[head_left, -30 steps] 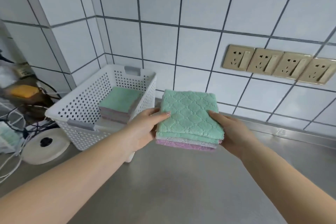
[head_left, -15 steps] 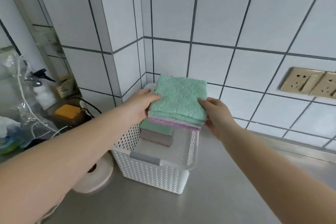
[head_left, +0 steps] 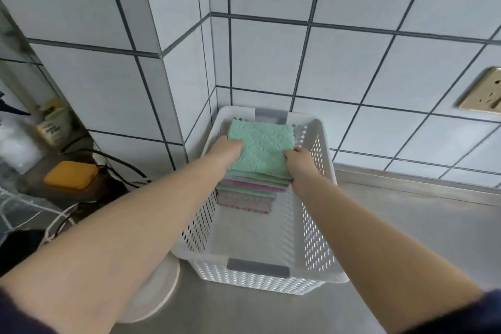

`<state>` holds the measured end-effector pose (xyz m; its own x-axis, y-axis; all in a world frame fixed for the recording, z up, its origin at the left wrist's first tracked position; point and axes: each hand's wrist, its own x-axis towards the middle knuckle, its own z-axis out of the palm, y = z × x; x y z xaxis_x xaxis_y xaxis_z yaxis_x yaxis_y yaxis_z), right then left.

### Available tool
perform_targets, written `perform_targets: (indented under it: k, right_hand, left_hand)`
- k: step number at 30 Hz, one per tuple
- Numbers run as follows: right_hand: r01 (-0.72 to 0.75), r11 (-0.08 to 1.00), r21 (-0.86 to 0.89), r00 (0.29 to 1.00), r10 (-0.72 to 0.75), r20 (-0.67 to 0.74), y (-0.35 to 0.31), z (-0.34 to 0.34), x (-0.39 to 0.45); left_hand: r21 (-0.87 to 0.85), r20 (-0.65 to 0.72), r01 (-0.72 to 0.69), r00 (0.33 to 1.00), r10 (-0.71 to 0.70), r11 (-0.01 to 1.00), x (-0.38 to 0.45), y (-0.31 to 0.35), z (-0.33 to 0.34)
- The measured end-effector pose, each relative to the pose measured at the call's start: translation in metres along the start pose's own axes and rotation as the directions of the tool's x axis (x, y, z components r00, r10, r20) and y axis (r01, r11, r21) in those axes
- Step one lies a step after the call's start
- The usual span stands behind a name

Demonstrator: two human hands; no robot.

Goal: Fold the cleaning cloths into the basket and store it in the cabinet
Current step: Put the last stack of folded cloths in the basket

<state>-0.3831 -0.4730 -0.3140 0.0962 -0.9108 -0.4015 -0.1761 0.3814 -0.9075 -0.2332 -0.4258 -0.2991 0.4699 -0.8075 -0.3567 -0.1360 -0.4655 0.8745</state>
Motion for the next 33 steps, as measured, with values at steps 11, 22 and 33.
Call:
perform_targets:
  k: [11, 22, 33]
  right_hand:
    - [-0.121, 0.992, -0.037, 0.992, 0.121, -0.023, 0.03, 0.024, 0.042]
    - [-0.063, 0.994, -0.089, 0.998, 0.062, -0.014, 0.039, 0.029, 0.048]
    - [0.475, 0.405, -0.781, 0.855, -0.421, 0.302, 0.033, 0.043, 0.05]
  left_hand:
    - [0.238, -0.04, 0.024, 0.999, -0.015, 0.971, 0.042, -0.018, 0.016]
    - [0.812, 0.092, -0.364, 0.852, 0.515, 0.457, 0.038, -0.018, 0.029]
    - [0.813, 0.183, -0.381, 0.885, 0.428, 0.44, 0.06, -0.04, 0.032]
